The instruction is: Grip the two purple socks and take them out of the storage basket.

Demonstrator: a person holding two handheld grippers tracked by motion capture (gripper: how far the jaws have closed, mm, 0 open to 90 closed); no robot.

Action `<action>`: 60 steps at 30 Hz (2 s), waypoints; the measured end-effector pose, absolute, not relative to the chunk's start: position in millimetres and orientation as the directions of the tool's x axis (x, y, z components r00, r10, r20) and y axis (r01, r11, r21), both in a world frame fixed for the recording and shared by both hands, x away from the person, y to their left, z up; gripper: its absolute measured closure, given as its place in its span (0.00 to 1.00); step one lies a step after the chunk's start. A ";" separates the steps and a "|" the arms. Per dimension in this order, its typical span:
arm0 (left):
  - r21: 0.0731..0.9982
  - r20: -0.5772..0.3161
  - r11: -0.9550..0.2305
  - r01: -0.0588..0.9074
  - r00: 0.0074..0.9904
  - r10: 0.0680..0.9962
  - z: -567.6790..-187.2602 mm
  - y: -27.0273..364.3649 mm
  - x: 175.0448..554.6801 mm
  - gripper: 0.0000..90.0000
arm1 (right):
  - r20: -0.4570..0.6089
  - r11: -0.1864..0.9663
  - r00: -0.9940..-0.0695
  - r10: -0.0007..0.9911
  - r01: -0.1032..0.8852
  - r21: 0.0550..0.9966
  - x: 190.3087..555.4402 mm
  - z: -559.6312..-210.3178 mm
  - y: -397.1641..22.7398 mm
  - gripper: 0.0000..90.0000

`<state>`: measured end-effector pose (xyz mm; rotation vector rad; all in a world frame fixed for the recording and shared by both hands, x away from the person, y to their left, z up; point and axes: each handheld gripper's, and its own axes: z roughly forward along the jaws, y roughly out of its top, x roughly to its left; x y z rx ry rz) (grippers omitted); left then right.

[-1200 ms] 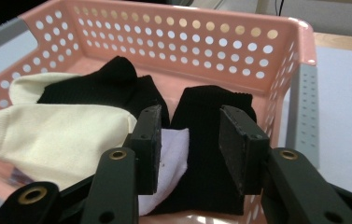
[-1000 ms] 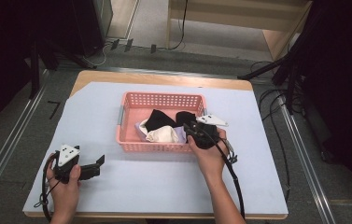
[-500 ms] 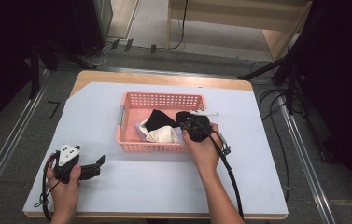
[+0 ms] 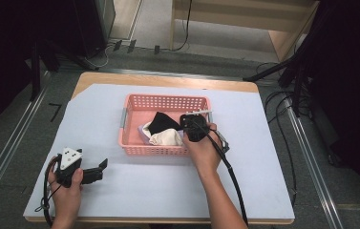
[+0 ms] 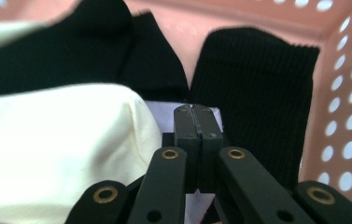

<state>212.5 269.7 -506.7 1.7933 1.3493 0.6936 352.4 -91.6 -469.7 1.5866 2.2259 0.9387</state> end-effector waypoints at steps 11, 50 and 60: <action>0.827 -0.018 -0.148 0.542 0.289 0.957 -506.7 268.5 212.7 0.03 | 0.196 0.180 -0.379 0.904 0.756 0.630 353.2 -470.5 -94.5 0.78; 0.828 -0.015 -0.151 0.540 0.290 0.957 -506.9 268.1 213.0 0.04 | 0.159 0.010 -0.513 0.843 0.311 0.950 323.4 -371.8 -99.4 0.99; 0.829 -0.018 -0.146 0.540 0.286 0.958 -506.9 268.0 213.1 0.04 | 0.178 -0.037 -0.546 0.818 0.259 0.965 322.9 -354.2 -93.8 0.98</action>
